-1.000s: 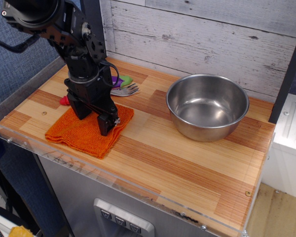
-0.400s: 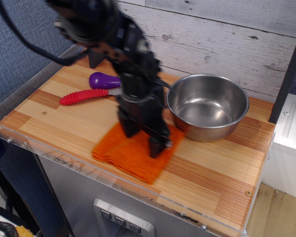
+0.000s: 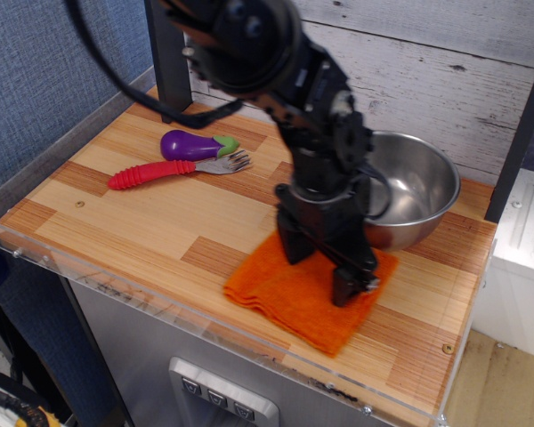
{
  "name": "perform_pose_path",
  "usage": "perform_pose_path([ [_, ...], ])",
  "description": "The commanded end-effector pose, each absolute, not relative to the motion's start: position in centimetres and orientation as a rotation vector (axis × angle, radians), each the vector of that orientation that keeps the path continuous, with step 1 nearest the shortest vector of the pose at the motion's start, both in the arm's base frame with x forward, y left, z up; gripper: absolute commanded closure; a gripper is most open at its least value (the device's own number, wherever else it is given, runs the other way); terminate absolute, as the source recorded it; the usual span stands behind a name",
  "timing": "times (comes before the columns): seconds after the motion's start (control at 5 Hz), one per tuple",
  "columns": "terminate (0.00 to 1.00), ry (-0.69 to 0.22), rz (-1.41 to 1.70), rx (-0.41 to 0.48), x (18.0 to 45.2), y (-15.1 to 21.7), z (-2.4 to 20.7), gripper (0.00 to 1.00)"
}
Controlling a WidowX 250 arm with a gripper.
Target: Move orange cloth on the right side of the table
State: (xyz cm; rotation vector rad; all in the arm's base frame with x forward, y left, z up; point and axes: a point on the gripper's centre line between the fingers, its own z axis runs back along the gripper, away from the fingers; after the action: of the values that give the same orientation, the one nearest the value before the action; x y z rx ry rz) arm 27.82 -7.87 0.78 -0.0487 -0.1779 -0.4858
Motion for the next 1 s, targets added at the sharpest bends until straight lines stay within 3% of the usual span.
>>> perform_pose_path([
  [0.0,0.00,-0.176,-0.556,-0.072,26.8,-10.5,1.1,0.00],
  [0.8,0.00,-0.273,-0.569,-0.054,27.9,-10.5,5.7,0.00],
])
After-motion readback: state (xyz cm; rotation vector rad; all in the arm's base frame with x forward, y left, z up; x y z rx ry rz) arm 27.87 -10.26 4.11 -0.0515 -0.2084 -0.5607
